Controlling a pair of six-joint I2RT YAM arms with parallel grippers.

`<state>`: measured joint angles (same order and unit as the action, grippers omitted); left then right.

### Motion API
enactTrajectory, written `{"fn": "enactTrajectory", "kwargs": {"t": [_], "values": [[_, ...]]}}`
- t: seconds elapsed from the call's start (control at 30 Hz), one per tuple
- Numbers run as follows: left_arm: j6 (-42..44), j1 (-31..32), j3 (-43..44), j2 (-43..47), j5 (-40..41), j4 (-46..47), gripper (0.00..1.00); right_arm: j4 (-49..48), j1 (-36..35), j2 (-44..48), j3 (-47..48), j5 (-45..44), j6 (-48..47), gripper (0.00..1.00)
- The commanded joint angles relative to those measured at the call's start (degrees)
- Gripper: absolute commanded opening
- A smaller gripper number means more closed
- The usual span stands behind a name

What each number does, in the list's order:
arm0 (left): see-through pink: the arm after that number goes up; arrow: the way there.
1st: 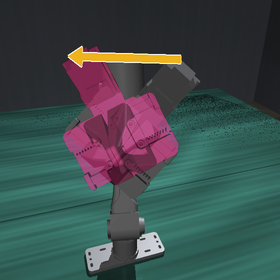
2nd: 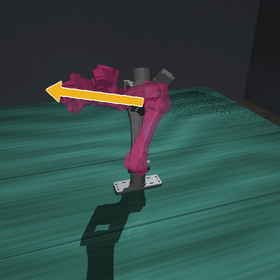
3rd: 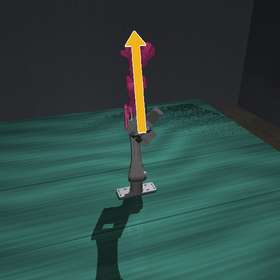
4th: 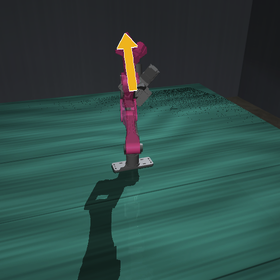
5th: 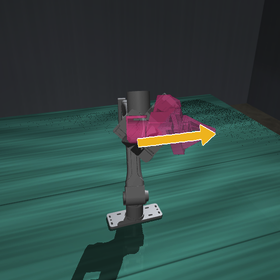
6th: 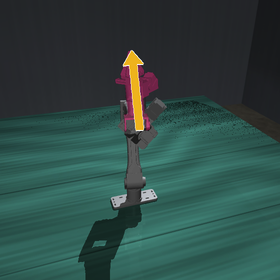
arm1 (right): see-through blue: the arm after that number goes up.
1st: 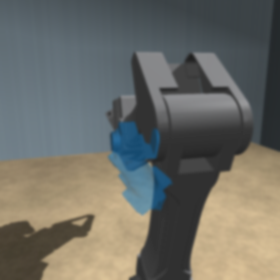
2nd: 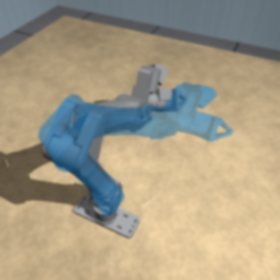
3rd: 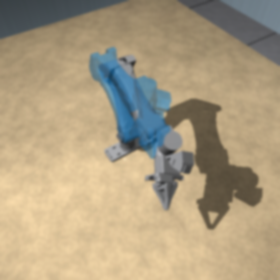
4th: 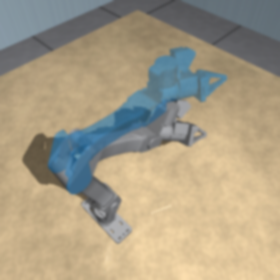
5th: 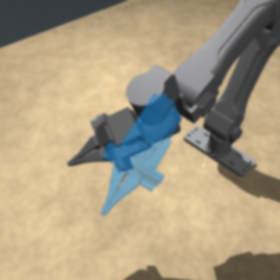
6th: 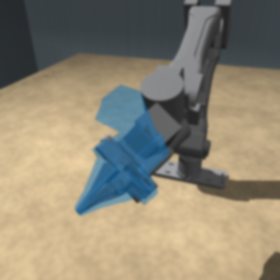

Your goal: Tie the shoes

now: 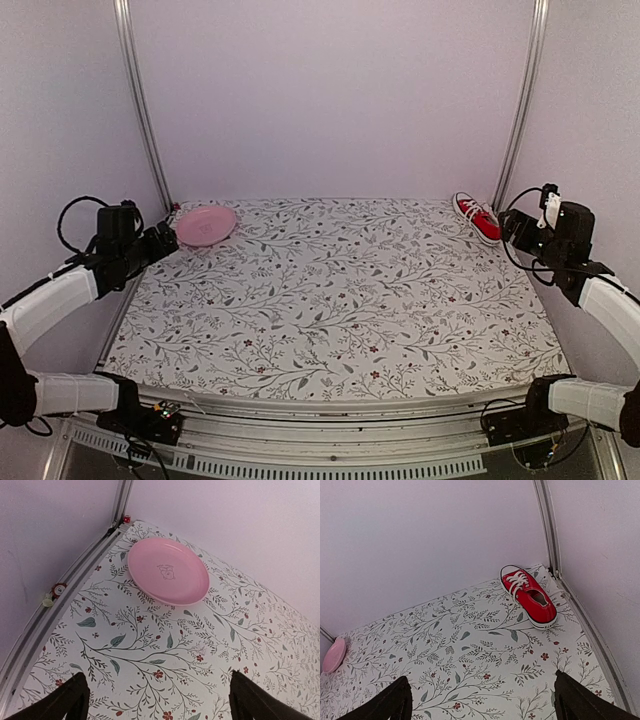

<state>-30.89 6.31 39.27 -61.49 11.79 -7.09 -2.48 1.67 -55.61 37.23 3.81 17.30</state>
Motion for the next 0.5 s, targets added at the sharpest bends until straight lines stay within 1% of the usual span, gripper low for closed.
{"fn": "enactTrajectory", "kwargs": {"t": [0.0, 0.07, 0.13, 0.23, 0.3, 0.37, 0.47], "values": [[1.53, -0.27, 4.69, 0.75, -4.21, -4.99, 0.97, 0.27, 0.26, -0.38, 1.91, 3.76, -1.69, 0.99], [3.47, -0.31, 7.43, 0.6, -7.54, -6.49, 0.97, -0.39, 0.26, -0.99, 1.93, 3.52, -1.63, 0.99], [4.73, -0.32, 10.88, 0.1, -8.67, -8.91, 0.97, -1.14, 0.26, -1.95, 1.79, 0.91, -0.85, 0.99], [8.67, -0.65, 17.1, -1.7, -11.95, -11.54, 0.97, -1.61, 0.26, -4.84, 2.4, -0.09, -1.06, 0.99], [13.19, -0.78, 21.0, -3.44, -15.14, -11.92, 0.97, -0.46, 0.26, -8.93, 4.4, 1.97, -1.88, 0.99], [18.28, -0.85, 22.99, -5.75, -17.71, -11.29, 0.97, 2.08, 0.26, -15.53, 7.53, 2.88, -4.44, 0.99], [19.82, -1.06, 25.59, -10.45, -14.4, -13.81, 0.97, 5.17, 0.17, -23.88, 12.11, 0.98, -6.76, 0.99]]}}
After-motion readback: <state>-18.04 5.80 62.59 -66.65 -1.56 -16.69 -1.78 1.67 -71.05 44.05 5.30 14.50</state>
